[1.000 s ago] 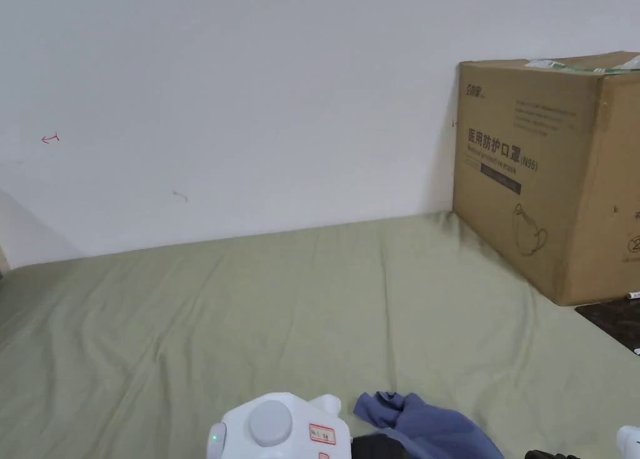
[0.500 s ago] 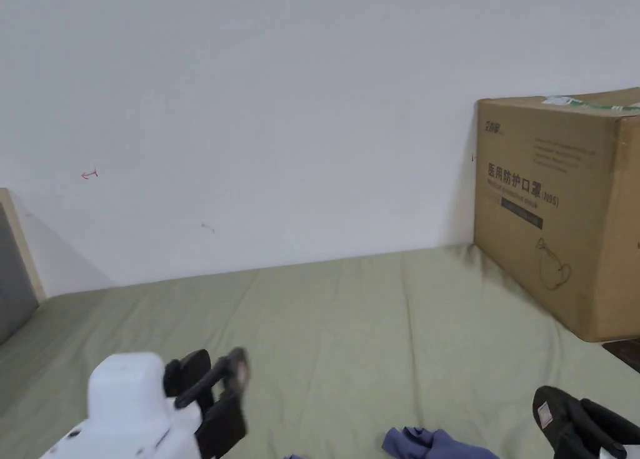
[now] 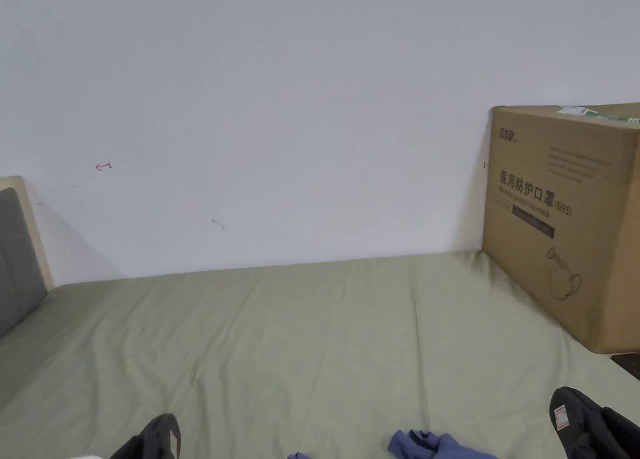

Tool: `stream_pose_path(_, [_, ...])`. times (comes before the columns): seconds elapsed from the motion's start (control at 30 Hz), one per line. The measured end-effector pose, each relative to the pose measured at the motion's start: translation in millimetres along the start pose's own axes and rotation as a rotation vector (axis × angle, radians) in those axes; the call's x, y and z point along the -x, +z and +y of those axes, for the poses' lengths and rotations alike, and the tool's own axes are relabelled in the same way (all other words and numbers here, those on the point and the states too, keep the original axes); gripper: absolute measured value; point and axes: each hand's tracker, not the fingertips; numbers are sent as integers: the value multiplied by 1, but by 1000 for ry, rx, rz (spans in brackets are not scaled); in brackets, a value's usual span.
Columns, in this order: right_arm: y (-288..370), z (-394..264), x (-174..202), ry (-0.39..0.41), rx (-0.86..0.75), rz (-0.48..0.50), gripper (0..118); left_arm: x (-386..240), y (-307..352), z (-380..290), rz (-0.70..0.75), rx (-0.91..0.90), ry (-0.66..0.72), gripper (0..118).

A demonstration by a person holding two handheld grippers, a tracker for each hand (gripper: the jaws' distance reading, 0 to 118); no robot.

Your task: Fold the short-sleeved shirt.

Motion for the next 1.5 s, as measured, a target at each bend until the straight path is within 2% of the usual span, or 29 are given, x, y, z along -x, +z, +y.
stream_pose_path(0.1, [-4,-1,-6,-4,39,13,0,5,-47,25,-124,135,78,0])
stream_pose_path(0.23, [-9,-7,-13,1,81,20,0,9,-168,22,-216,696,120,0])
stream_pose_path(0.3, [-13,-13,-18,1,101,14,0,9,-216,-5,-252,831,138,1])
stream_pose_path(0.33, [-16,-16,-21,-1,113,14,0,5,-236,-20,-218,876,79,7])
stream_pose_path(0.37, [-19,-19,-24,-2,129,14,0,2,-255,-34,-181,917,-39,28])
stream_pose_path(0.4, [-22,-23,-27,1,145,10,0,-2,-266,-48,-170,939,-85,85])
stream_pose_path(0.43, [-25,-26,-30,3,160,4,0,-6,-277,-62,-159,965,-103,118])
stream_pose_path(0.5, [-29,-33,-37,3,189,-12,0,-7,-289,-87,-146,1010,-74,112])
stream_pose_path(0.53, [-31,-36,-40,2,200,-18,0,-14,-300,-98,-159,975,-67,112])
stream_pose_path(0.63, [-37,-44,-51,4,236,-35,0,-16,-310,-141,-152,1051,-80,112])
stream_pose_path(0.73, [-47,-49,-60,17,264,-58,0,-31,-323,-198,-183,1183,-156,113])
stream_pose_path(0.8, [-59,-49,-66,26,295,-57,0,-47,-303,-202,-205,1049,-407,114])
stream_pose_path(0.87, [-80,-48,-73,13,379,-25,0,-47,-292,-197,-160,1027,-308,111])
stream_pose_path(0.9, [-91,-48,-76,-11,405,13,0,-46,-285,-190,-166,1006,-277,100])
stream_pose_path(0.93, [-106,-47,-82,-53,444,70,0,-47,-276,-184,-182,968,-277,84])
stream_pose_path(0.97, [-123,-45,-86,-100,481,95,0,-35,-266,-173,-173,930,-297,59])
stream_pose_path(1.0, [-139,-44,-89,-124,518,97,0,-30,-259,-167,-199,927,-280,9])
stream_pose_path(1.03, [-162,-43,-91,-134,579,87,1,-24,-251,-161,-268,937,-209,5])
stream_pose_path(1.07, [-183,-43,-92,-140,630,78,21,-18,-237,-151,-266,903,-151,5])
stream_pose_path(1.1, [-209,-47,-93,-109,720,59,80,-12,-224,-142,-257,861,-108,5])
stream_pose_path(1.13, [-232,-53,-93,-80,816,48,111,-6,-212,-134,-239,808,-72,5])
stream_pose_path(1.17, [-256,-65,-95,-86,922,78,118,3,-196,-123,-219,746,-31,5])
stream_pose_path(1.23, [-291,-89,-94,-47,1051,92,118,15,-171,-113,-228,685,41,5])
stream_pose_path(1.33, [-332,-133,-99,62,1294,25,113,26,-142,-102,-197,677,29,5])
stream_pose_path(1.37, [-337,-147,-102,106,1359,23,101,29,-136,-103,-183,685,22,5])
stream_pose_path(1.4, [-335,-153,-104,121,1374,23,80,34,-134,-102,-179,705,28,5])
stream_pose_path(1.43, [-329,-151,-101,173,1341,-18,69,40,-132,-101,-182,732,44,5])
stream_pose_path(1.47, [-320,-138,-96,213,1267,4,45,47,-130,-100,-189,744,54,5])
stream_pose_path(1.5, [-317,-129,-93,208,1273,72,2,52,-128,-99,-187,745,55,5])
